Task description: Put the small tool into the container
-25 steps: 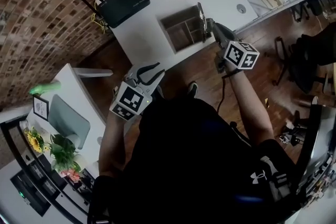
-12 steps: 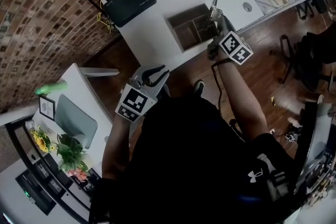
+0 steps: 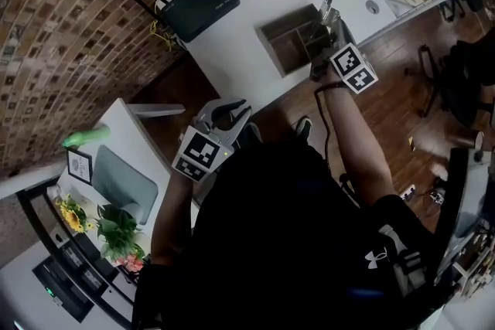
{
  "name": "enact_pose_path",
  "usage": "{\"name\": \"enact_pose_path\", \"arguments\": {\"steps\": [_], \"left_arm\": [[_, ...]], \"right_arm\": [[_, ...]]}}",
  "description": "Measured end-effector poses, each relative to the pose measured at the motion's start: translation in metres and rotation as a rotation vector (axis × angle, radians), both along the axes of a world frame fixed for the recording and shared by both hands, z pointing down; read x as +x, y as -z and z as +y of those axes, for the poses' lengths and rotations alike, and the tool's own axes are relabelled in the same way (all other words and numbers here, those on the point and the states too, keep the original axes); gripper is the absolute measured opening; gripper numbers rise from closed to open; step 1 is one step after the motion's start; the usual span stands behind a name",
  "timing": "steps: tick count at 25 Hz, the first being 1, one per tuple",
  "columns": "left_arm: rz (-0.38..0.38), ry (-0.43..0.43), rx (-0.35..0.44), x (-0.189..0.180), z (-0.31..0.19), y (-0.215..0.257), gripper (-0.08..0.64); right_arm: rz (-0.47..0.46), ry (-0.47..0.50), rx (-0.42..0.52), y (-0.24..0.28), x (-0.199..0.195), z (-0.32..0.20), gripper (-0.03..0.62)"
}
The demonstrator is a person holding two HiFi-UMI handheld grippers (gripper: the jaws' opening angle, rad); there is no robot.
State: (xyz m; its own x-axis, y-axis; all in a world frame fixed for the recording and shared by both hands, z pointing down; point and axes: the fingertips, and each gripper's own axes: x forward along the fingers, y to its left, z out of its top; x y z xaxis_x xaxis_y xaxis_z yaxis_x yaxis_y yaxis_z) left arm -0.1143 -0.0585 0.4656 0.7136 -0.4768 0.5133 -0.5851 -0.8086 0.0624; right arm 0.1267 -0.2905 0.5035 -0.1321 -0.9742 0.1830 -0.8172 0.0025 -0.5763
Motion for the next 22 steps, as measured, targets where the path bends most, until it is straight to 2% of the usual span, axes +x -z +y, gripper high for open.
{"name": "enact_pose_path", "arguments": {"steps": [5, 13, 22], "left_arm": [[-0.012, -0.017, -0.005, -0.008, -0.002, -0.004, 0.052], [0.007, 0.023, 0.009, -0.013, -0.009, -0.005, 0.028], [0.025, 0.034, -0.008, 0.004, -0.013, -0.016, 0.023]], "right_arm": [[0.010, -0.043, -0.013, -0.009, -0.002, 0.005, 0.015], [0.087, -0.018, -0.088, -0.033, -0.013, 0.024, 0.016], [0.137, 0.090, -0.196, -0.060, -0.024, 0.041, 0.017]]}}
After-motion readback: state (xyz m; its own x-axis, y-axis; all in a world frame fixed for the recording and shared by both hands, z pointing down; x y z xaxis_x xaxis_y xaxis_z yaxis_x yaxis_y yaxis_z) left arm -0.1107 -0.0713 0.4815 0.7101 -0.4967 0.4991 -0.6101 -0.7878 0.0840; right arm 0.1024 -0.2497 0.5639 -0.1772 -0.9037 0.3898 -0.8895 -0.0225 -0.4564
